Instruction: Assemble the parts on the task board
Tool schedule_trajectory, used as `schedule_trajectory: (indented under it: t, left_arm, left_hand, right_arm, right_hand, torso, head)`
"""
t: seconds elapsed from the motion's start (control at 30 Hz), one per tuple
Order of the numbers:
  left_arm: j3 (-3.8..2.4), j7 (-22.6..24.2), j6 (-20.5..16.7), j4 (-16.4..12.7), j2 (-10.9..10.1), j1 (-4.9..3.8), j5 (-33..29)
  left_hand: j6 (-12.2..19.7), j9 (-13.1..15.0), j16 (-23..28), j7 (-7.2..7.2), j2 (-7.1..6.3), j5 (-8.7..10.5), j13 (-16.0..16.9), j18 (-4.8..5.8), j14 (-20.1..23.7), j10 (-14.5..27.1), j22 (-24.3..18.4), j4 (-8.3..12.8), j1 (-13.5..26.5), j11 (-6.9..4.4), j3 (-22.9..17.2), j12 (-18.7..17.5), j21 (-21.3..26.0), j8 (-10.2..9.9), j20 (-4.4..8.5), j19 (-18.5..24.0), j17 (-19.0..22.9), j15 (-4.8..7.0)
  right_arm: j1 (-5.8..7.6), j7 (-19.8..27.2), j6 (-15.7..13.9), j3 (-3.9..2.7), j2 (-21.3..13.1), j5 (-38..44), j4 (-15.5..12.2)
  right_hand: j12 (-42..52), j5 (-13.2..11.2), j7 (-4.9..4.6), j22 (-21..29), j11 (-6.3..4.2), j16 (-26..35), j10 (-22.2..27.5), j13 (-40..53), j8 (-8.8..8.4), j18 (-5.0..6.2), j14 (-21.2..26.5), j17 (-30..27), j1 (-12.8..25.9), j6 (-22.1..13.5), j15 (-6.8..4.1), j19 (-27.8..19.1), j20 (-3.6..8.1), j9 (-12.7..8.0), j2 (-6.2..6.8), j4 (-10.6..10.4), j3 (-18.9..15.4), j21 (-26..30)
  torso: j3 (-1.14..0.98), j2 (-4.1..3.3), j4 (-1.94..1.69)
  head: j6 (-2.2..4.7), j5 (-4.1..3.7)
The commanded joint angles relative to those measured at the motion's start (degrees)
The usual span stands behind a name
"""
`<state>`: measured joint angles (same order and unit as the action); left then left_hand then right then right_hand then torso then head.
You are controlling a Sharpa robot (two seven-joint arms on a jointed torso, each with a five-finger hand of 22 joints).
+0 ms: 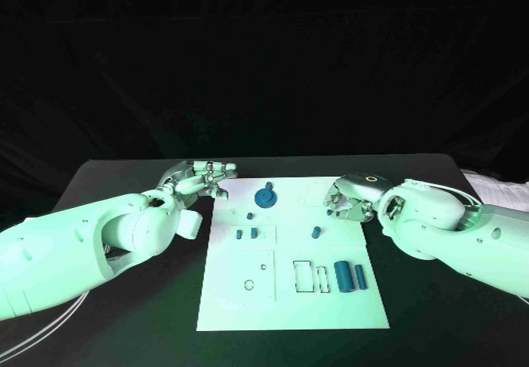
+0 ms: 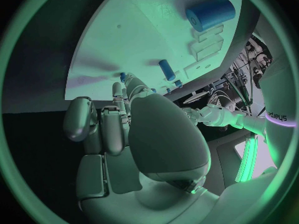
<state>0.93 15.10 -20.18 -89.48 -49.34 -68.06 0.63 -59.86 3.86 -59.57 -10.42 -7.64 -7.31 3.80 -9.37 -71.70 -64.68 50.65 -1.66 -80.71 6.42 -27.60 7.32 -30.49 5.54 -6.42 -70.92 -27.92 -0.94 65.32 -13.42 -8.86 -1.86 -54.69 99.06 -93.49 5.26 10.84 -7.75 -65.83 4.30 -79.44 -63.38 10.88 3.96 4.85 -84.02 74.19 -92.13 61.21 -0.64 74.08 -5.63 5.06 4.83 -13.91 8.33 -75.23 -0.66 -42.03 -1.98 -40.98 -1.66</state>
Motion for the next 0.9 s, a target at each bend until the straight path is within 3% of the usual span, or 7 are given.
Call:
schedule_trajectory:
  t: [0.03,0.63,0.9]
  left_arm:
    - [0.01,4.73,0.05,-0.58,-0.21,0.01,-6.92]
    - [0.06,5.16,0.31,-1.29,-0.94,0.02,-7.22]
    - [0.06,4.07,-1.11,-1.35,-0.9,0.02,-5.33]
  left_hand:
    - [0.21,-0.08,0.25,-0.26,-0.31,-0.32,-0.06,-1.01,0.6,0.46,-0.06,0.24,-0.05,-0.02,-0.11,0.26,0.34,-0.18,0.02,0.48,0.24,-0.06]
    - [0.36,-0.07,0.48,-0.35,-0.24,-0.33,-0.03,-0.97,1.01,0.65,-0.11,0.23,0.22,0.07,-0.11,0.43,0.45,-0.2,-0.07,0.66,0.84,-0.18]
    - [0.42,-0.05,0.5,-0.36,-0.2,-0.35,-0.02,-0.99,1.18,0.73,-0.14,0.37,0.15,0.07,-0.2,0.55,0.52,-0.19,-0.09,0.78,0.92,-0.18]
  right_arm:
    - [-0.15,-2.15,3.47,0.02,0.31,4.76,0.18]
    - [-0.95,-1.25,4.03,0.16,2.1,4.41,1.22]
    - [-1.13,-1.28,5.02,0.19,2.99,4.01,1.69]
  right_hand:
    - [-0.39,-0.29,0.34,0.12,-0.05,0.02,-0.5,-0.38,-0.23,0.62,-2.9,-0.14,0.02,0.25,-0.43,-0.07,0.37,-0.06,0.56,0.0,0.6,-0.1]
    - [0.21,-1.25,0.42,-0.37,-0.3,-0.14,-2.9,-3.17,0.21,0.48,-3.0,0.05,0.2,2.15,-0.32,0.28,0.41,0.19,-0.15,0.26,4.72,-0.35]
    - [0.45,-3.67,0.57,-1.12,-0.54,-0.47,-4.86,-4.41,0.48,0.34,-3.11,0.41,0.41,3.84,-0.24,0.75,0.33,0.58,-0.94,1.3,8.08,-0.83]
  torso:
    - [-0.03,-0.04,-0.02]
    - [-0.1,-0.01,0.02]
    - [-0.11,-0.02,-0.02]
  head:
    - [-0.08,0.07]
    - [-0.39,0.05]
    - [-0.66,-0.02]
